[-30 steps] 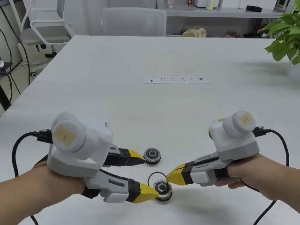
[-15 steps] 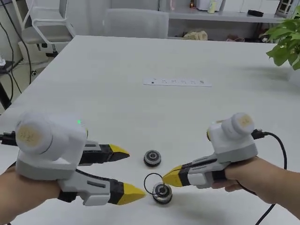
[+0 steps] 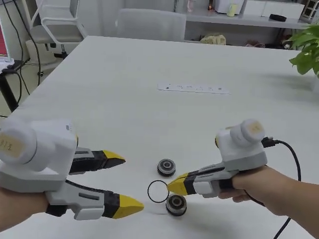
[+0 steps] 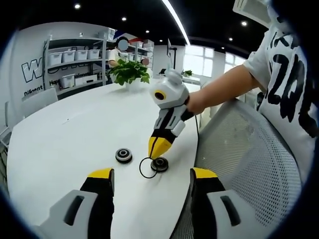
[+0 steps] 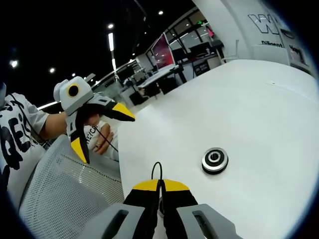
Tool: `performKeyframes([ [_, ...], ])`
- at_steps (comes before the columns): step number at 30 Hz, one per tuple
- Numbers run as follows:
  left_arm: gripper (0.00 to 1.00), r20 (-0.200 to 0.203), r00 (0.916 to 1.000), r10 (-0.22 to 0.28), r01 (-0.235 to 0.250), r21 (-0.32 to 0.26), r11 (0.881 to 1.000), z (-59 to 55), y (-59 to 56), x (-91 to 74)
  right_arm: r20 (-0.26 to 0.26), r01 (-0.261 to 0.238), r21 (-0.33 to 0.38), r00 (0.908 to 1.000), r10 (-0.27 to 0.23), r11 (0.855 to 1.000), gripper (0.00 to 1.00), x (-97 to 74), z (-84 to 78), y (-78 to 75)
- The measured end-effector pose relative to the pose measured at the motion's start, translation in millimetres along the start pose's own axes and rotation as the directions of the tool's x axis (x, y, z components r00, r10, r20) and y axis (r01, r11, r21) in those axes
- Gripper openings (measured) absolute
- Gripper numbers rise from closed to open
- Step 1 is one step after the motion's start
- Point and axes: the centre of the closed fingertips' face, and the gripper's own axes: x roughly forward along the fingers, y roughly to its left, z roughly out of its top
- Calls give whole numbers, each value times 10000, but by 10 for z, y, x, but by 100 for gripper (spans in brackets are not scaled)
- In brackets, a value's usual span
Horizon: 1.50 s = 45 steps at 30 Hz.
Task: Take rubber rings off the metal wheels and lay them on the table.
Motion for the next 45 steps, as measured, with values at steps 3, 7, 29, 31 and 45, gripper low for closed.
performKeyframes([
  [3,61,-55,9999,85,-85,-32,10000,-30,9,-26,18,26,24,10000,-26,10000,0,44,17,-4],
  [7,63,-85,9998,169,-170,-146,9997,-65,19,-59,14,84,55,10000,-85,9999,0,111,21,-7],
  [29,66,-99,9990,443,-446,-334,9984,-99,77,-108,-270,731,-128,9969,-734,9972,1,329,-52,-92],
  [31,66,-113,9991,415,-419,-366,9985,-101,72,-102,-330,759,-265,9965,-767,9968,3,335,-62,-91],
  [45,65,-279,9992,282,-293,-379,9989,-104,55,-55,-353,947,-640,9947,-971,9934,18,282,-84,-104],
])
